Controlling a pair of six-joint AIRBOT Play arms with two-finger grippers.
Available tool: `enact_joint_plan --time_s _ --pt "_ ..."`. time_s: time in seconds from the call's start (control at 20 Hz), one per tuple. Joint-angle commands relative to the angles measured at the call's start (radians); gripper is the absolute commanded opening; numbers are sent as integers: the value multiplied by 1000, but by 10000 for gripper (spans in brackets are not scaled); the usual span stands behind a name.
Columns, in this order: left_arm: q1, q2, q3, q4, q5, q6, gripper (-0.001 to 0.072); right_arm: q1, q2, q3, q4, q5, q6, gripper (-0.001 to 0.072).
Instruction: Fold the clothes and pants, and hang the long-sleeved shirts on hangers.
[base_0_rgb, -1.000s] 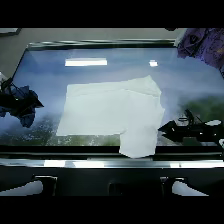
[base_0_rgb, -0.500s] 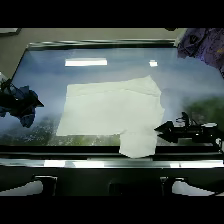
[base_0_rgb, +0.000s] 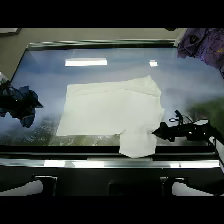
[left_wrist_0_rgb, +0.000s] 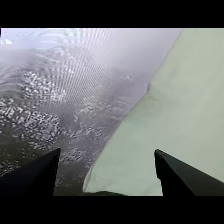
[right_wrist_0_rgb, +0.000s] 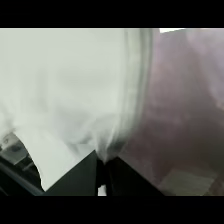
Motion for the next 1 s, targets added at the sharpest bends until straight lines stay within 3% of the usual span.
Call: enact_joint_plan --time_s 0.0,0.15,0.45,0.8,0.85,0.95 --pt "89 48 -143 -168 45 169 696 16 66 1 -14 -65 31 26" --pt "191 78 -368 -288 66 318 697 16 113 1 -14 -39 41 26" --pt "180 61 -565 -386 68 460 685 16 128 1 -14 3 53 27" --pt "106 16 -566 -413 118 461 669 16 128 1 -14 25 67 27" --pt "95 10 -565 -413 125 461 629 16 129 1 -14 29 67 27" --pt "73 -5 -564 -413 143 443 441 16 129 1 -14 34 67 27"
